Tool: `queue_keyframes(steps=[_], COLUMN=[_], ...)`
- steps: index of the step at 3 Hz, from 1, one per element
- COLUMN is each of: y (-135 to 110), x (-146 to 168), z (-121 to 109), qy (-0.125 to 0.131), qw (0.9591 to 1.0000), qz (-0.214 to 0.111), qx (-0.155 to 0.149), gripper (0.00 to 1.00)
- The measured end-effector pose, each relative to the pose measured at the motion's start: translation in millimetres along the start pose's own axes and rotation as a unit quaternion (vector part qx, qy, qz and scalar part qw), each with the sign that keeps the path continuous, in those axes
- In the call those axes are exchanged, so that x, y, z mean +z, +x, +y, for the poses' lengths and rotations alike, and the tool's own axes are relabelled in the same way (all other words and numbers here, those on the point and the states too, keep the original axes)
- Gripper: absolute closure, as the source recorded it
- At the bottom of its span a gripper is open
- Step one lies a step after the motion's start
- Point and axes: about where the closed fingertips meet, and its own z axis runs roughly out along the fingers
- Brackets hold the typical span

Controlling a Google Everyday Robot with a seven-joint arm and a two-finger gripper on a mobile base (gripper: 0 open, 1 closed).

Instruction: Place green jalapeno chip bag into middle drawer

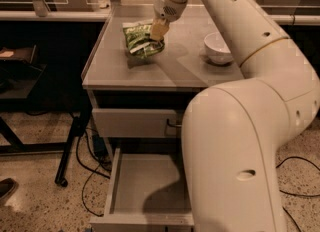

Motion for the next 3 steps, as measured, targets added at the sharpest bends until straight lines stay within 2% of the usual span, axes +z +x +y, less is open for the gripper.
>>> queue_keyframes(steps=[1, 2, 3], y=[-10.3, -17.9, -18.9], x=[-32.3, -47.3, -43.2], z=[15.9, 48.3, 53.8], qy=[0.014, -0.003, -0.008], qw=[0.9994, 0.9954, 0.9942], qz=[-0.024, -0.062, -0.065], qx=[-0.018, -0.073, -0.085], gripper=[1.0, 1.0, 1.0])
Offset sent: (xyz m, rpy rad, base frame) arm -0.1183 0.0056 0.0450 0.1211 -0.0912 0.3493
